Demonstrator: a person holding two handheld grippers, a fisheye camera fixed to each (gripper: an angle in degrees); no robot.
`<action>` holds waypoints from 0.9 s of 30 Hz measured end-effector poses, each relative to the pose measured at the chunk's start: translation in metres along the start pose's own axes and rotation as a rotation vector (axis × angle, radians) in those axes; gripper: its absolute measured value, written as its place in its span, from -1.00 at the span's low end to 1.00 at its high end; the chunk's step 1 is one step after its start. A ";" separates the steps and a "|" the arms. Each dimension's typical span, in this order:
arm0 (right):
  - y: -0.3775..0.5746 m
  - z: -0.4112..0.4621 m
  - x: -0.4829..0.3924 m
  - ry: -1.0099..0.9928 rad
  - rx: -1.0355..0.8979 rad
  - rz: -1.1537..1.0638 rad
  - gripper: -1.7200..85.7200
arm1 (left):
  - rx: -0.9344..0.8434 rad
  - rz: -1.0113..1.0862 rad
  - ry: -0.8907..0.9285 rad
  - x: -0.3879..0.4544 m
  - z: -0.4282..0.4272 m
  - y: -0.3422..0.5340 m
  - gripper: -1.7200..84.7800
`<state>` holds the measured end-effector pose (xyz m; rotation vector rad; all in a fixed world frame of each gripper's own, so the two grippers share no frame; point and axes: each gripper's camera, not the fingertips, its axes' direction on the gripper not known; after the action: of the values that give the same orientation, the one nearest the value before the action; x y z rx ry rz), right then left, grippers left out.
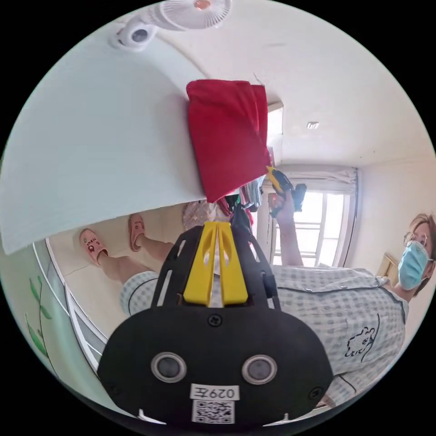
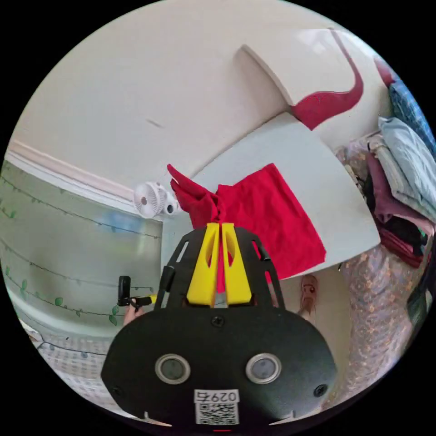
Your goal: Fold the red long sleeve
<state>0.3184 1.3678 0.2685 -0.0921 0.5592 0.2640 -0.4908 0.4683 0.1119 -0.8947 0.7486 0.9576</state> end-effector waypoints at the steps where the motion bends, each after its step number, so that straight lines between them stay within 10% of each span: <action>1: -0.005 0.003 0.054 0.042 -0.065 0.081 -0.96 | -0.044 0.012 -0.011 0.009 0.026 -0.014 -0.98; 11: -0.021 -0.001 0.273 -0.316 -0.301 0.365 -0.96 | -0.141 0.004 -0.272 0.068 0.184 -0.098 -0.74; 27: -0.102 0.014 0.282 0.147 -0.534 -0.072 -0.97 | -0.135 -0.154 -0.409 0.057 0.249 -0.130 -0.70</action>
<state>0.5834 1.3343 0.1311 -0.6521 0.6182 0.3326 -0.3148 0.6713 0.2109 -0.8243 0.2659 1.0202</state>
